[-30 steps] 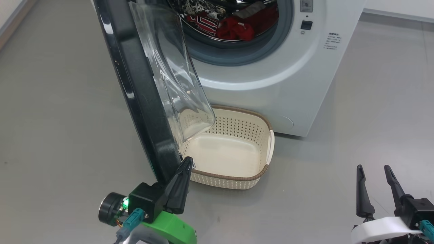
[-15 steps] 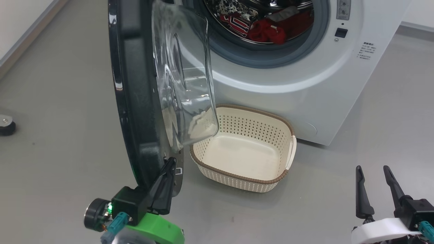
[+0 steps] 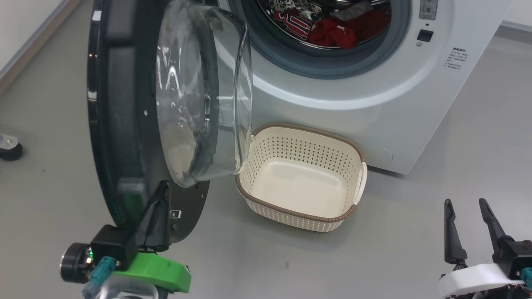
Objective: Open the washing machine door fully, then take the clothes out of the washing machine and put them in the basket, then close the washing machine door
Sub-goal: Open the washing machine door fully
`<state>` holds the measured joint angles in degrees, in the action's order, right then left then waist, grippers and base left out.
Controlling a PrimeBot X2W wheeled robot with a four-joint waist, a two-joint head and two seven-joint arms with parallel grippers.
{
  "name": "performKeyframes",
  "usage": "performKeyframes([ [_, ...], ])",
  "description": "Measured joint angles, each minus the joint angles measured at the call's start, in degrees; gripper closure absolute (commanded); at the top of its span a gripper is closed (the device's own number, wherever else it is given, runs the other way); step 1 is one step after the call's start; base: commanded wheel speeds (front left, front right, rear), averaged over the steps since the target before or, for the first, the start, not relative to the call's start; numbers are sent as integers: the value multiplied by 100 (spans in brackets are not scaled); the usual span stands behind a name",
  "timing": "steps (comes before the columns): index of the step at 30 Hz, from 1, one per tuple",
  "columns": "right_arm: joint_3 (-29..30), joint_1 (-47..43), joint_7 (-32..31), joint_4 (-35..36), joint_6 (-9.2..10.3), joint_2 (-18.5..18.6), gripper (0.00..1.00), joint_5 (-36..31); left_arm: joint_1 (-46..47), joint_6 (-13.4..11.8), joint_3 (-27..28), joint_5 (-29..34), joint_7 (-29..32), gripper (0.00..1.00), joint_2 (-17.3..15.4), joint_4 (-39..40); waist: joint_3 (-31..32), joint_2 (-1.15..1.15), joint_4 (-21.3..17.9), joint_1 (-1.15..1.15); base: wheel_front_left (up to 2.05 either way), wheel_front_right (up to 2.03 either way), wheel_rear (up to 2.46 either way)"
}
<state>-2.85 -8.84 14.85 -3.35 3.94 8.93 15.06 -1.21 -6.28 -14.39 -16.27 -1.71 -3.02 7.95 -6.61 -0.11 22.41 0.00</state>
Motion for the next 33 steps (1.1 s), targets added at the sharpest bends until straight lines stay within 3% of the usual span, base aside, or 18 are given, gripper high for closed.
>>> performKeyframes([
  [20,-12,144,0,13,-35,22,0,-16,372,-48,1410,-52,-247,100,-204,-581,-237,0,-221,0,0,0,0],
  [33,1,157,0,10,-52,12,0,-16,977,-48,2127,-335,-316,100,-537,-1312,-342,0,-342,0,0,0,0],
])
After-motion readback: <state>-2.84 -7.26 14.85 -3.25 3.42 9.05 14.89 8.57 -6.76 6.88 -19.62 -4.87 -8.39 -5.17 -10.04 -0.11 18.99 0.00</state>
